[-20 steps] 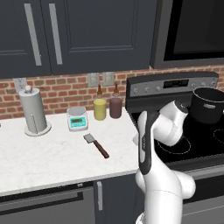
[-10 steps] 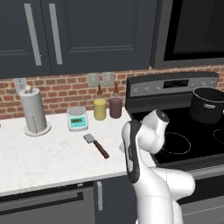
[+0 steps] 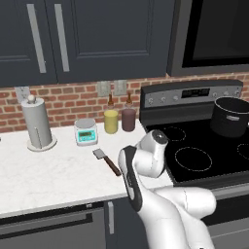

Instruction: Put the onion and cucumber in the pot. Retrieve the spatula and lightly stir the vegetables in the pot.

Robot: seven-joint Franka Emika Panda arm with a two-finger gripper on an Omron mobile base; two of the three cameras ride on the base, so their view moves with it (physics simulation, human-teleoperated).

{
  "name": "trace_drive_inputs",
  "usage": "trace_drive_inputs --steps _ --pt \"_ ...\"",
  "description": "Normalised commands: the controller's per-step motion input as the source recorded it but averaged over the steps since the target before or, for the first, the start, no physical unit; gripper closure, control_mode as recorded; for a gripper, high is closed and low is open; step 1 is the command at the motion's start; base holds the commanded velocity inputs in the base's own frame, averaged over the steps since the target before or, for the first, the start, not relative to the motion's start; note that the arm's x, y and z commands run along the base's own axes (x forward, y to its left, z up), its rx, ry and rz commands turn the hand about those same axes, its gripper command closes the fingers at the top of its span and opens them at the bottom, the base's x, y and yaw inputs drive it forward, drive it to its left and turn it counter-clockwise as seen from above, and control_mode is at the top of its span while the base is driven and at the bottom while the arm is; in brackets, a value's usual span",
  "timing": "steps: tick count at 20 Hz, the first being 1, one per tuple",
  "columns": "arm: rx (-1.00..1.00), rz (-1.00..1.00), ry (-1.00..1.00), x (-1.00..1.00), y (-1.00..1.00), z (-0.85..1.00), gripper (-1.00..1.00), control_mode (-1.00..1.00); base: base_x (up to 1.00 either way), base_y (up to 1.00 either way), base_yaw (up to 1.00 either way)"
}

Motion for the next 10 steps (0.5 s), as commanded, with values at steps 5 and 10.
trace_drive_inputs --steps 5,10 --pt "0.09 -0.53 0.03 -0.02 0.78 0.00 -1.00 -1.00 0.00 0.00 0.00" --pt "0.07 -0.55 0.06 0.00 0.63 -0.07 -1.00 -1.00 0.00 0.00 0.00"
